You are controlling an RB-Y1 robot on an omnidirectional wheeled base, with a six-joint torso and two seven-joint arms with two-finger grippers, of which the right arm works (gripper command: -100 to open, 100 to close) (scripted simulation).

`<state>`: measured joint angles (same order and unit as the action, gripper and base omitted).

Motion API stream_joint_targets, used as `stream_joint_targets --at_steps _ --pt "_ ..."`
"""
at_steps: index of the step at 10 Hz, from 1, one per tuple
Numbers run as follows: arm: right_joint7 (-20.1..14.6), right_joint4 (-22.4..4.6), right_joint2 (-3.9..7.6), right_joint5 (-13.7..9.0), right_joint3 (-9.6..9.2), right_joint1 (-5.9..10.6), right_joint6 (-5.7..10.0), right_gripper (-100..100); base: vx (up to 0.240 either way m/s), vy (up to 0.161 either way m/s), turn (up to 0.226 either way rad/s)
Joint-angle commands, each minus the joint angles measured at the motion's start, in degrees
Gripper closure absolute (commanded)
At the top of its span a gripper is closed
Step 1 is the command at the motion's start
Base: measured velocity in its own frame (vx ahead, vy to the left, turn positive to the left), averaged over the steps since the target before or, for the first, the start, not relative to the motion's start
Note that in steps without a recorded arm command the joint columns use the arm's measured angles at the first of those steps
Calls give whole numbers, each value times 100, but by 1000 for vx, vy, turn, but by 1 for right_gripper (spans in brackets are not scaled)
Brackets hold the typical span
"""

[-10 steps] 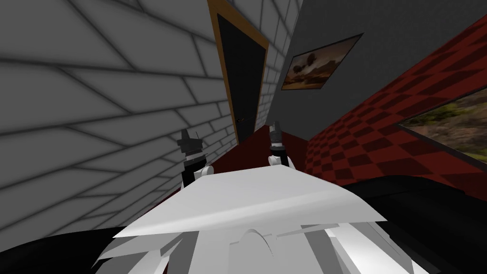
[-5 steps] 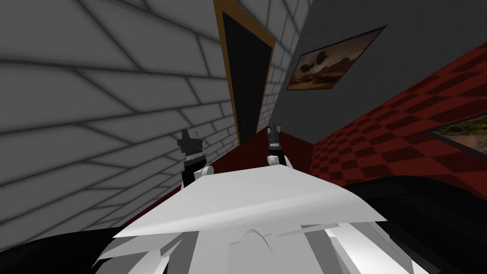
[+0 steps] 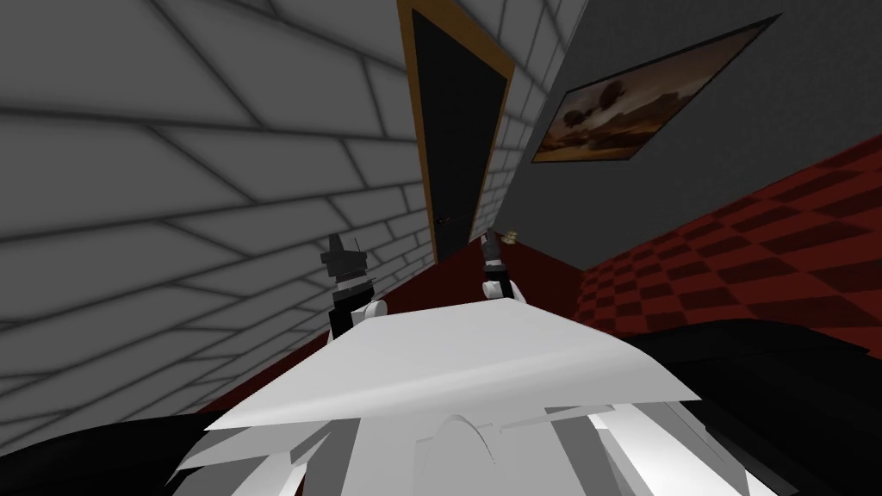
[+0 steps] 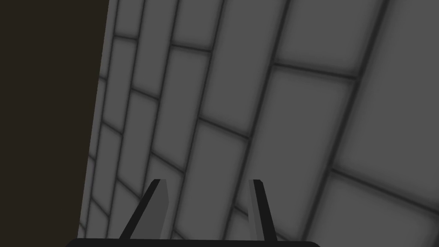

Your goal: Pull the door open

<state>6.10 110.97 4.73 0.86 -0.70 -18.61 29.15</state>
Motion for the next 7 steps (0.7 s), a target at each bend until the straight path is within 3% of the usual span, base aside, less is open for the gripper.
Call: stream_joint_targets --at_steps 1,5,7 --pt "-37 -255 55 -43 22 114 25 -100 91 -54 141" --pt "-107 -882 163 -139 46 385 104 -100 82 -58 154" --pt "-125 -1083 191 -164 52 455 124 -100 51 -35 71"
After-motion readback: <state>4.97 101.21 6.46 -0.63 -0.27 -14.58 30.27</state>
